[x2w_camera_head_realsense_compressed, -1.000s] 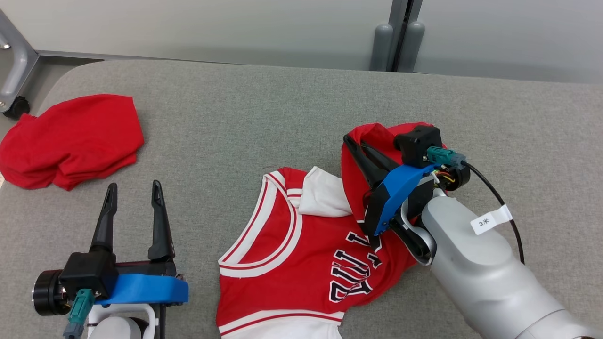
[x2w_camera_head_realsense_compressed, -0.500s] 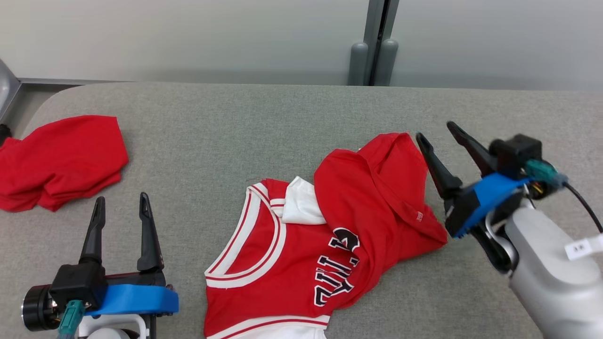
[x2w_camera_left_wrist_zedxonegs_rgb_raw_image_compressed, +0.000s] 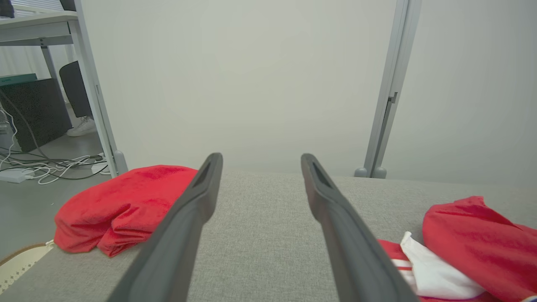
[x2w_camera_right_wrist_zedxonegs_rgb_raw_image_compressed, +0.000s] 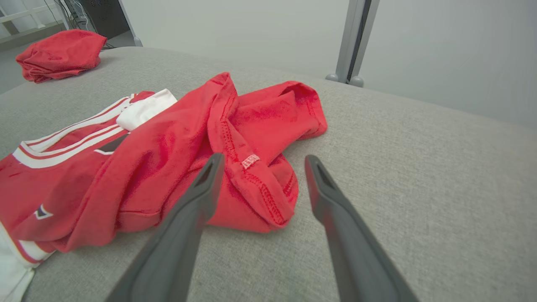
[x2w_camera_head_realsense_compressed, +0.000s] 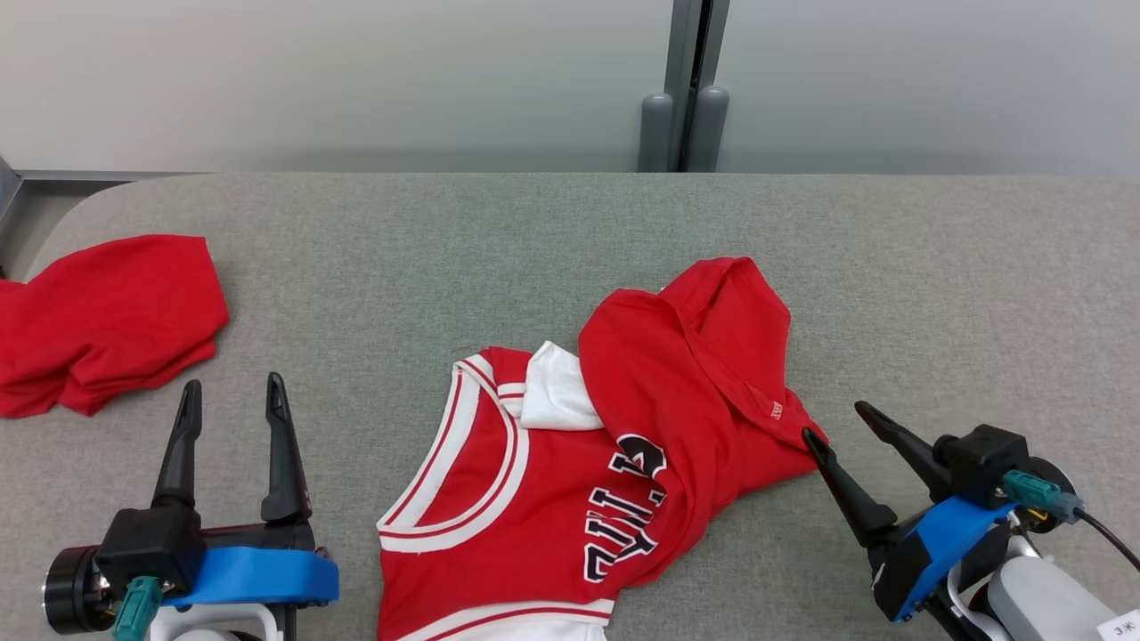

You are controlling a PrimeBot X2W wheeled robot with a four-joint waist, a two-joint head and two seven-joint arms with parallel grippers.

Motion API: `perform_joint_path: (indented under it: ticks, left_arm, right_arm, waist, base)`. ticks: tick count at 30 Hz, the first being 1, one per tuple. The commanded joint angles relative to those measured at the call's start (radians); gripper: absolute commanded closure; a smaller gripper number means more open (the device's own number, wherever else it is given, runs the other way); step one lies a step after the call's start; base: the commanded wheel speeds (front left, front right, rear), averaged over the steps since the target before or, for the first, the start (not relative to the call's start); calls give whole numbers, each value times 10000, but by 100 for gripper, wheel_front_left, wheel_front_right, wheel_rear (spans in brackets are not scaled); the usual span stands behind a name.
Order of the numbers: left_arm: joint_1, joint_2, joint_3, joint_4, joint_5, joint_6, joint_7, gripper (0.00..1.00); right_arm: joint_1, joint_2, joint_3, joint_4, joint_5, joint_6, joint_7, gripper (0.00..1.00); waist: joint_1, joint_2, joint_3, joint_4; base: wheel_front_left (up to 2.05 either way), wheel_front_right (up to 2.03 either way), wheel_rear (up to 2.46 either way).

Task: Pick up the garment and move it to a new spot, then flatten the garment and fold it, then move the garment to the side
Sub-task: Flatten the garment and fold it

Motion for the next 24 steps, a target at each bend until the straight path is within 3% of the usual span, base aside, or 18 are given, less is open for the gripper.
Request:
perform_joint_path:
  ticks: [1,9,16,17,18,20,21,24]
  left_arm:
    - [-21,20,-40,-1,86,-50,-49,0]
    - [-151,7,-81,9,56,-45,-46,0]
    - [-225,-60,-47,21,76,-39,-48,0]
    - [-226,-66,-40,24,78,-42,-48,0]
    - [-233,-76,-35,27,83,-46,-48,0]
    - [-229,-92,-12,36,93,-41,-48,0]
    - [-222,-101,-14,41,100,-36,-47,0]
    - [-267,-129,-44,62,111,-66,-47,0]
  right_arm:
    - [121,57,-12,-110,-128,1,69,0]
    - [-263,144,236,286,-994,1,560,0]
    - [-795,323,381,1279,-1466,1,282,0]
    - [-868,349,435,1426,-1528,1,273,20]
    - [-949,396,466,1566,-1521,1,233,51]
    - [-1104,500,514,1845,-1565,1,165,70]
    - [-1172,542,534,1987,-1626,1,125,99]
    - [-1408,615,565,2371,-1693,1,-86,100]
  waist:
    - [1,-1,0,55]
    - [1,-1,193,414]
    - [1,-1,336,623]
    - [1,-1,347,632]
    - [1,-1,354,638]
    - [1,-1,359,635]
    - [1,-1,357,631]
    - [1,-1,361,626]
  base:
    - [0,0,0]
    - [0,0,0]
    - [0,0,0]
    - [0,0,0]
    - [0,0,0]
    - [0,0,0]
    - [0,0,0]
    - [0,0,0]
